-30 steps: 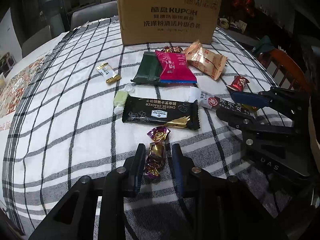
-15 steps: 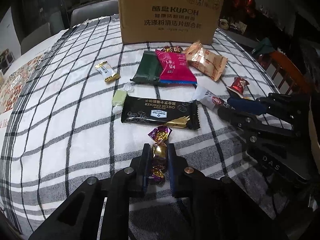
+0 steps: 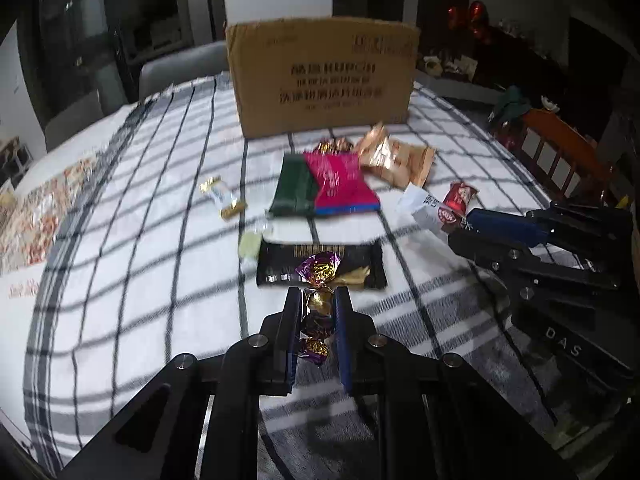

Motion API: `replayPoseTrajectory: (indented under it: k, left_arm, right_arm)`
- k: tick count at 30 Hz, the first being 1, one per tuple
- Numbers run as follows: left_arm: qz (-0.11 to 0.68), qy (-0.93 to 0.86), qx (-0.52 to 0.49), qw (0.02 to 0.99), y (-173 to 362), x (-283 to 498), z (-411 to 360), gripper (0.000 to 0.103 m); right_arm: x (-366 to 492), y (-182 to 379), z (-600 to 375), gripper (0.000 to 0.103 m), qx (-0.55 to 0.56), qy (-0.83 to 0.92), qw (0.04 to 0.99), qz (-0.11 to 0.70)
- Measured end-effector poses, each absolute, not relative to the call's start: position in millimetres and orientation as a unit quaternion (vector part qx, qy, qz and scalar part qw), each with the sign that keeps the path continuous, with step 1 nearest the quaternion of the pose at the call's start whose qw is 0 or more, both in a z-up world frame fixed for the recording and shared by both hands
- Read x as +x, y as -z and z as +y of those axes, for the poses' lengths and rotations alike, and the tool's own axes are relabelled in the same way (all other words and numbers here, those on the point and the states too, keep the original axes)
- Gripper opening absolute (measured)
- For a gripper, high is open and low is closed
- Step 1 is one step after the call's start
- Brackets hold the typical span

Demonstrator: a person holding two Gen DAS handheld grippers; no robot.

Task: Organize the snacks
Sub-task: 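Carry both held snacks over the cardboard box and open both grippers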

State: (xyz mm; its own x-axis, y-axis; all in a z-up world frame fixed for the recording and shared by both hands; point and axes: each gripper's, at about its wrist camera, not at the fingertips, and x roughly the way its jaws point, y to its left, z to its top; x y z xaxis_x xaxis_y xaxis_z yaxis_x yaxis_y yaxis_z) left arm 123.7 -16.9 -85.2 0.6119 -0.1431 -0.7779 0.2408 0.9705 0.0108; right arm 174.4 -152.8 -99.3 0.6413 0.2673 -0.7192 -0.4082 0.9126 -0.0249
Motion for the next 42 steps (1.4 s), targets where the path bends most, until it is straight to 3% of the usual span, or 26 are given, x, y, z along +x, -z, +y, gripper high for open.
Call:
replayPoseTrajectory:
  k: [23, 42]
  left_arm:
    - [0.324, 0.159, 0.082, 0.929, -31, 216, -24, 0.017]
    - [0.309, 0.185, 0.063, 0.931, -77, 342, -28, 0.017]
  right_arm:
    - [246, -17, -173, 0.021, -0.034, -0.128, 0.956, 0.263]
    - [366, -56, -182, 0.021, -0.002, -0.148, 0.949, 0.278]
